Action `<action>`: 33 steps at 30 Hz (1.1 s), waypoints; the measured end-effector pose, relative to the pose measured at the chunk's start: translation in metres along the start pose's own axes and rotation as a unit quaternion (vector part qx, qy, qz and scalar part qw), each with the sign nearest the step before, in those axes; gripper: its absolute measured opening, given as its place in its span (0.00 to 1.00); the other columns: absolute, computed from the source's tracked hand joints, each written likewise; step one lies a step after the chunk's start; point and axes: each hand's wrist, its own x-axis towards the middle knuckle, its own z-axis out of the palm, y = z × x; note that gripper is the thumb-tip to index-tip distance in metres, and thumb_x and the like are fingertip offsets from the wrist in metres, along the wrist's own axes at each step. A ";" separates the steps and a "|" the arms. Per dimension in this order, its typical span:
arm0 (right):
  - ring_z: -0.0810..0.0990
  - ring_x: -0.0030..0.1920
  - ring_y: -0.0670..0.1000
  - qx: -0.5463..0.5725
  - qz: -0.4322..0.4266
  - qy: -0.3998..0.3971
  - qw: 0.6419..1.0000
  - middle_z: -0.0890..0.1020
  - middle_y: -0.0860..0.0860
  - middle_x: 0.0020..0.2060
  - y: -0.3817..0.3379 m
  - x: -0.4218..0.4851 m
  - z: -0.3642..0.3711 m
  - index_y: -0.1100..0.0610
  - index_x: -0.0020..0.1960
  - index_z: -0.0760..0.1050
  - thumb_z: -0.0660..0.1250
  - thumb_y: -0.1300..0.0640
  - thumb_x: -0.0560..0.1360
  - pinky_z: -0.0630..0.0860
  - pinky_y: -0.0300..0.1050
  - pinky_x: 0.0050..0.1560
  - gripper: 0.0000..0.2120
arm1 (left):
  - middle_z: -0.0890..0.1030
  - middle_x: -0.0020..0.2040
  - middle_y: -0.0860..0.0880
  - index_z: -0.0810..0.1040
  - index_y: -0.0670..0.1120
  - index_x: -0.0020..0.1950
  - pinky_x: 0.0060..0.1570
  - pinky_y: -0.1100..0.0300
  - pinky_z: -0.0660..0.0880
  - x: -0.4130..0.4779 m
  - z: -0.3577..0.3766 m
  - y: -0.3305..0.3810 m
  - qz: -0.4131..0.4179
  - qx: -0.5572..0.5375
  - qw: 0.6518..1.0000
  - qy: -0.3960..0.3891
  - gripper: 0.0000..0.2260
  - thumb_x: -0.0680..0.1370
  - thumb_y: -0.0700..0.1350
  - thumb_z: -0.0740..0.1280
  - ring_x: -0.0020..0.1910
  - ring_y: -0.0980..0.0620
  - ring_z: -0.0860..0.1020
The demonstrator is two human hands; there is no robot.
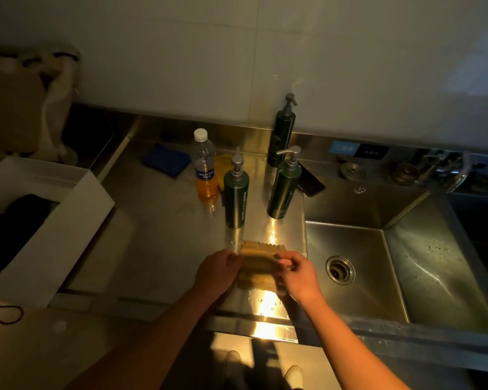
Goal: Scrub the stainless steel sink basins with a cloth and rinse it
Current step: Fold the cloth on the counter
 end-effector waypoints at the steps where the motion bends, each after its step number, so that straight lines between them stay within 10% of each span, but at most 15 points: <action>1: 0.84 0.40 0.58 -0.017 -0.003 0.039 0.999 0.84 0.55 0.43 0.005 0.001 -0.006 0.51 0.52 0.80 0.64 0.63 0.78 0.82 0.50 0.39 0.10 | 0.81 0.43 0.57 0.79 0.54 0.51 0.39 0.65 0.69 0.000 0.001 0.001 -0.007 0.004 1.000 0.005 0.09 0.81 0.57 0.63 0.43 0.59 0.78; 17: 0.80 0.41 0.55 -0.110 -0.006 0.000 0.994 0.80 0.52 0.37 0.011 0.014 -0.004 0.56 0.43 0.76 0.74 0.63 0.69 0.79 0.51 0.44 0.08 | 0.83 0.51 0.48 0.82 0.47 0.56 0.57 0.52 0.77 0.026 0.021 0.017 -0.134 -0.130 0.979 -0.087 0.15 0.73 0.51 0.75 0.52 0.49 0.80; 26: 0.77 0.37 0.50 -0.067 -0.074 -0.081 0.992 0.77 0.52 0.36 -0.007 0.006 -0.010 0.57 0.41 0.77 0.73 0.70 0.65 0.76 0.39 0.39 0.11 | 0.82 0.38 0.48 0.81 0.49 0.40 0.40 0.55 0.76 0.007 0.024 0.034 -0.146 -0.180 0.972 -0.045 0.09 0.71 0.54 0.73 0.41 0.49 0.80; 33: 0.77 0.35 0.48 0.076 -0.106 -0.146 0.981 0.79 0.50 0.33 -0.051 -0.001 -0.011 0.63 0.52 0.76 0.67 0.72 0.74 0.74 0.39 0.37 0.09 | 0.83 0.38 0.49 0.81 0.47 0.52 0.37 0.59 0.75 -0.008 0.008 0.042 -0.219 -0.398 0.891 -0.001 0.18 0.74 0.60 0.71 0.37 0.51 0.81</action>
